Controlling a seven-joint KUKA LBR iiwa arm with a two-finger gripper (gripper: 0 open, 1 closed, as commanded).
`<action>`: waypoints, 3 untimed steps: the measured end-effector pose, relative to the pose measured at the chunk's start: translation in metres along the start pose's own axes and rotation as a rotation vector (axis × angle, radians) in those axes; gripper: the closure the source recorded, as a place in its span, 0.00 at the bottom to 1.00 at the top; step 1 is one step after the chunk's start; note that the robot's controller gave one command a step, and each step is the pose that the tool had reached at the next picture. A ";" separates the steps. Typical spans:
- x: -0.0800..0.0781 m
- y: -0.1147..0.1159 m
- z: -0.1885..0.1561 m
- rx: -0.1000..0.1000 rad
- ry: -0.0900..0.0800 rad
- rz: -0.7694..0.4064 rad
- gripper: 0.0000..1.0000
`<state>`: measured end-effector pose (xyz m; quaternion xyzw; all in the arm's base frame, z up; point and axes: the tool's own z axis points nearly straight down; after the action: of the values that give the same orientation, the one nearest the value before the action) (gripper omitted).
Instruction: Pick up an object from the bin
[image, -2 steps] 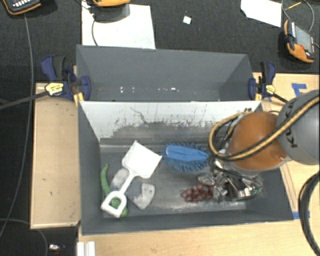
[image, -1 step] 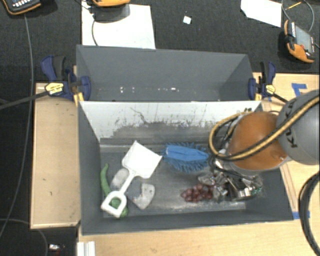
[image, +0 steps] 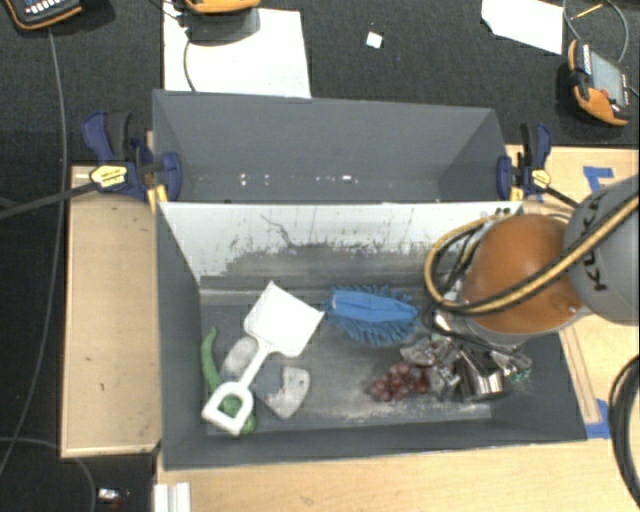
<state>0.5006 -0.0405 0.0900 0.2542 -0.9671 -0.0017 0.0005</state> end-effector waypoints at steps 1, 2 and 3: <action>0.000 0.000 -0.008 0.001 -0.003 0.001 1.00; 0.002 0.002 -0.020 -0.006 0.007 0.002 1.00; 0.000 0.000 -0.051 0.001 -0.004 0.004 1.00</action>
Offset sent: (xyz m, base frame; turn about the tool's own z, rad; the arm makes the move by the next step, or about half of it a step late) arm 0.0003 0.0000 0.0954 0.0008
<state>0.5007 -0.0403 0.1413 0.2524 -0.9676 -0.0017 -0.0015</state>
